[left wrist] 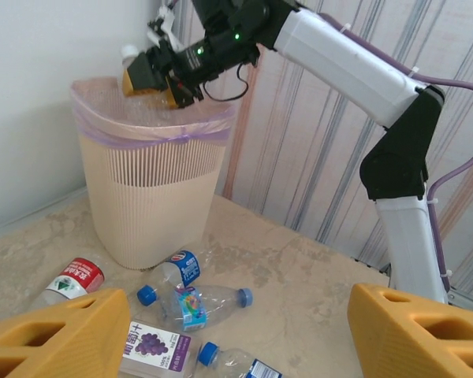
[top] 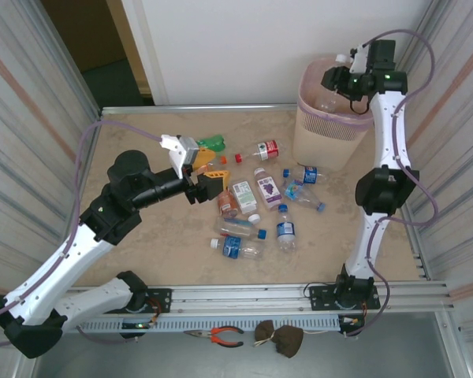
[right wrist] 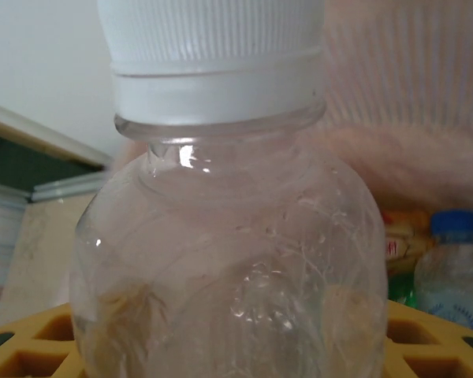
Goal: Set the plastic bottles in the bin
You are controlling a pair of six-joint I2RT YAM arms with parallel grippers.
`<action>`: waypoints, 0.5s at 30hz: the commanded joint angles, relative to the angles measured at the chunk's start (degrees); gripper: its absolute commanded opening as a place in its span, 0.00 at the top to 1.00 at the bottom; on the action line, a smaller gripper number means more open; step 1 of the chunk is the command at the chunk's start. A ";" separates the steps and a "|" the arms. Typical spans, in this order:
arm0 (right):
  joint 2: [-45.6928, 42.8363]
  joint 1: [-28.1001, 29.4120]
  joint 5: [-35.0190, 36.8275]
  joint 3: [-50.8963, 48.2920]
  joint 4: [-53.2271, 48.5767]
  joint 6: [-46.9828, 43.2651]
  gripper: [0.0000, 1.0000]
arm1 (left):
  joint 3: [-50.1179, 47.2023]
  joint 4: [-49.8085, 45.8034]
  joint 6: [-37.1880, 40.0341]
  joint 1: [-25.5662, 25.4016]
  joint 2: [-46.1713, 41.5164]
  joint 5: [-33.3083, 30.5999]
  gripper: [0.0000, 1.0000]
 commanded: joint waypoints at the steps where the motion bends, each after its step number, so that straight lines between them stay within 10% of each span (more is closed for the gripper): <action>1: 2.49 0.54 -2.85 2.14 -4.84 -1.13 0.51 | -0.54 -0.32 -1.13 0.03 -0.70 -1.66 0.27; 15: 13.26 3.84 -1.82 4.67 -12.78 -8.13 0.49 | -2.74 1.42 -3.19 0.06 -0.27 -1.61 0.28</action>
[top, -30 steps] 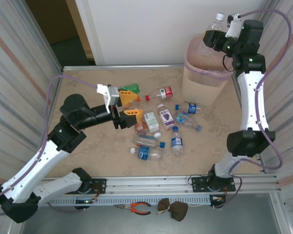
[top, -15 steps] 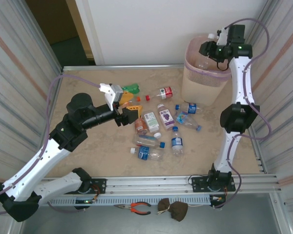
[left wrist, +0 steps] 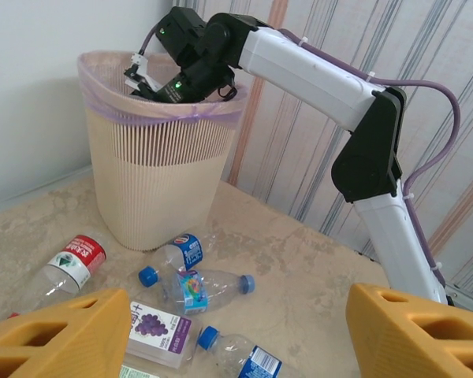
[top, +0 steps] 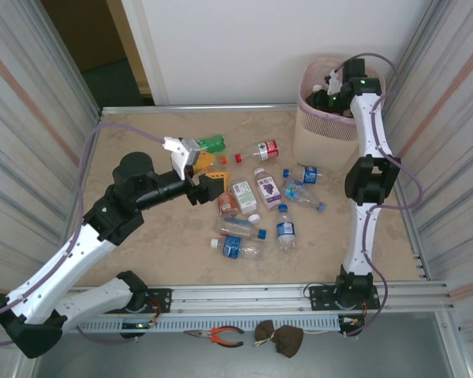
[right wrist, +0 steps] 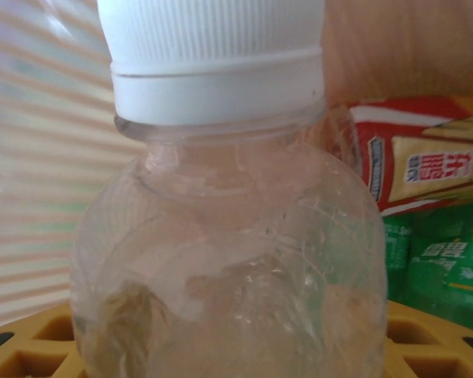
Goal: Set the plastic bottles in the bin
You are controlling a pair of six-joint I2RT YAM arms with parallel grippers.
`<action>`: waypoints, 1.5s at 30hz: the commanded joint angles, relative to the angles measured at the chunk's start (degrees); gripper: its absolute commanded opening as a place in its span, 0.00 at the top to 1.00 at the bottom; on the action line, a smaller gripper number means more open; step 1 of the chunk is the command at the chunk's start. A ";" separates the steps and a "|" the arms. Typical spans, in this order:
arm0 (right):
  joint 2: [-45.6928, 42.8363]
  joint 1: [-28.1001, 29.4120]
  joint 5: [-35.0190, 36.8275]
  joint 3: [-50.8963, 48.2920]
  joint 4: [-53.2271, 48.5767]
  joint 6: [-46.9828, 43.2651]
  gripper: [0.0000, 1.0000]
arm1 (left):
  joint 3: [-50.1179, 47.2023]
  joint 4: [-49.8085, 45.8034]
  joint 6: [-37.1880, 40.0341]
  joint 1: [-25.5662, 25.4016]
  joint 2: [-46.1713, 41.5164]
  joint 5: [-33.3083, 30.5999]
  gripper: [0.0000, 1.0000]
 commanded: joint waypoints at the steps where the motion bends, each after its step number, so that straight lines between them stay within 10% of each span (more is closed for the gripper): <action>1: 2.64 0.69 -0.33 1.92 -4.02 -3.03 0.49 | -0.64 1.43 -1.35 0.07 -0.26 -0.41 0.28; 21: 9.90 0.89 2.83 2.18 -8.56 -4.18 0.21 | -2.48 1.10 -1.93 0.81 -1.41 -1.04 0.28; 45: -7.88 -0.69 4.68 3.01 -6.02 -3.10 0.09 | 1.28 -8.46 4.92 3.77 7.43 -2.10 0.28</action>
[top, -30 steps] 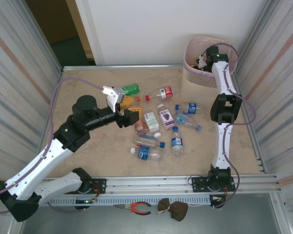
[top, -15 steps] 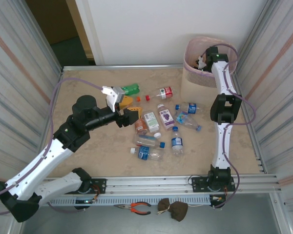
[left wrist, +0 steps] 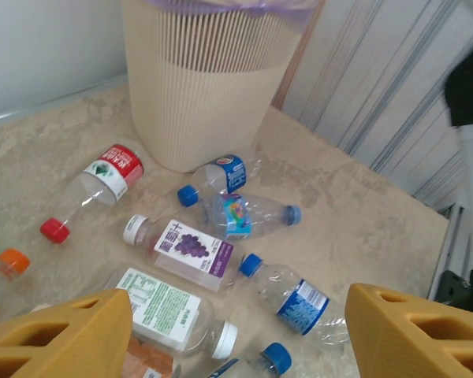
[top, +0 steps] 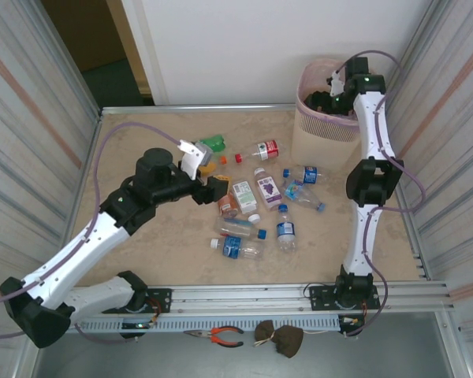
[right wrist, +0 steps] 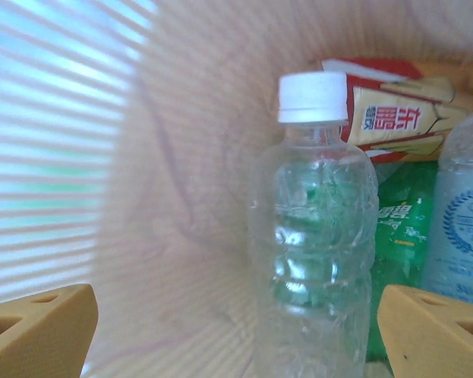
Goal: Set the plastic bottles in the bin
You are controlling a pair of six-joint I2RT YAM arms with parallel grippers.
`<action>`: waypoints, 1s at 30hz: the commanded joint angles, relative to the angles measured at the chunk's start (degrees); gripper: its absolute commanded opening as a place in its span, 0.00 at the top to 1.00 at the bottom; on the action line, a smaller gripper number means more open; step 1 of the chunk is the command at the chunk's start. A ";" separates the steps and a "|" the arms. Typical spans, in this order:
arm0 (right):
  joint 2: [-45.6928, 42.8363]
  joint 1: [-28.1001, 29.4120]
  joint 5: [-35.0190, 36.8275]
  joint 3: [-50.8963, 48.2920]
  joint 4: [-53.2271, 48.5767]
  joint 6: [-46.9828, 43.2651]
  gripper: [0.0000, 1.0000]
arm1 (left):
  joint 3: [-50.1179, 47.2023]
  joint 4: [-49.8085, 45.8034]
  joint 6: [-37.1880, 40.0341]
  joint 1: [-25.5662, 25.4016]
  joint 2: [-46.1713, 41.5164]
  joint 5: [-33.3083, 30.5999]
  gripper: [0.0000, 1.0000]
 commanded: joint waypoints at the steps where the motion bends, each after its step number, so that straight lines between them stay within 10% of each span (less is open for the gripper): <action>1: -4.77 -0.31 1.35 2.21 -0.02 0.37 0.09 | 2.54 -1.78 2.04 1.41 1.24 0.48 0.28; 17: -17.88 0.27 4.59 3.13 1.14 0.19 0.09 | 9.35 -13.71 10.94 10.41 14.76 3.01 0.30; 30: -33.66 2.90 9.89 -7.99 1.53 -1.30 0.09 | 29.20 -31.05 34.01 14.48 39.14 -13.21 0.27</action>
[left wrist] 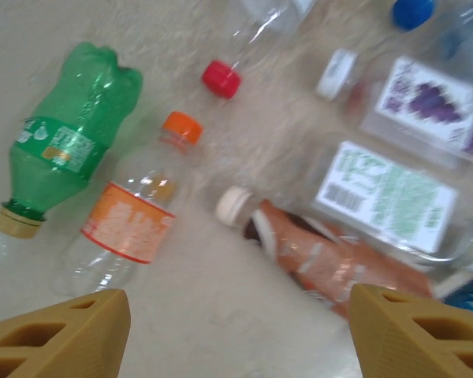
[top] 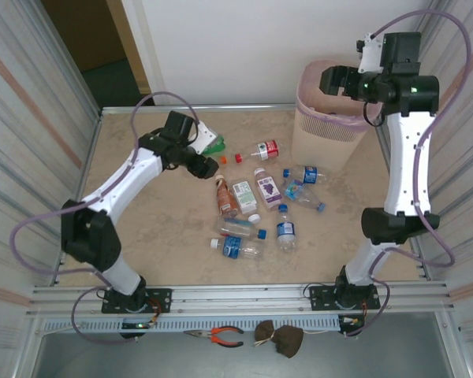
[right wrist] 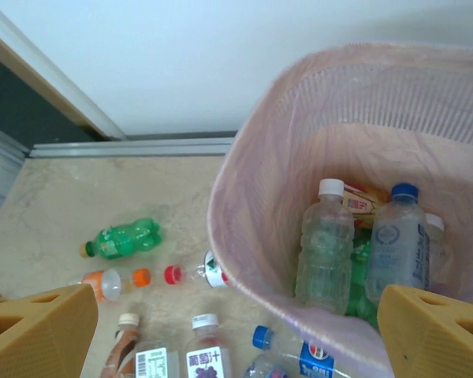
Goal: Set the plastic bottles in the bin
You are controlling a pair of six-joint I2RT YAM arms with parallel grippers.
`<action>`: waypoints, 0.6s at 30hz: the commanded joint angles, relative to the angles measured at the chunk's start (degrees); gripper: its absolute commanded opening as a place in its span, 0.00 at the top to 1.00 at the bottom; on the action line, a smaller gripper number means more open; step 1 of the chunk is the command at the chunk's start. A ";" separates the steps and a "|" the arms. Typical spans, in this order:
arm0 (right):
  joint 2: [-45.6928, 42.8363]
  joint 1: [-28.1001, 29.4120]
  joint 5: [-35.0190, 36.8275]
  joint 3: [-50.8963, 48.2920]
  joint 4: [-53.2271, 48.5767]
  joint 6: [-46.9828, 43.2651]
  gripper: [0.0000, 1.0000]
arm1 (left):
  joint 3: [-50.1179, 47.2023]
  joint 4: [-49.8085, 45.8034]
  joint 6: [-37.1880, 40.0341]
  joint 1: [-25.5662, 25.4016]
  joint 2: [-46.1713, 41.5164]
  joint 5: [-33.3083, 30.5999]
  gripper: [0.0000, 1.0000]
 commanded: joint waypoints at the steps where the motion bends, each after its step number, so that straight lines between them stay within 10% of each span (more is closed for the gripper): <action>1: -4.06 0.56 2.51 -3.09 0.33 -1.17 0.09 | 6.22 -8.00 9.74 0.98 5.89 -5.59 0.27; 18: -15.96 0.84 5.21 -18.18 1.94 -2.35 0.09 | 17.73 -12.44 21.29 5.66 23.44 -9.00 0.26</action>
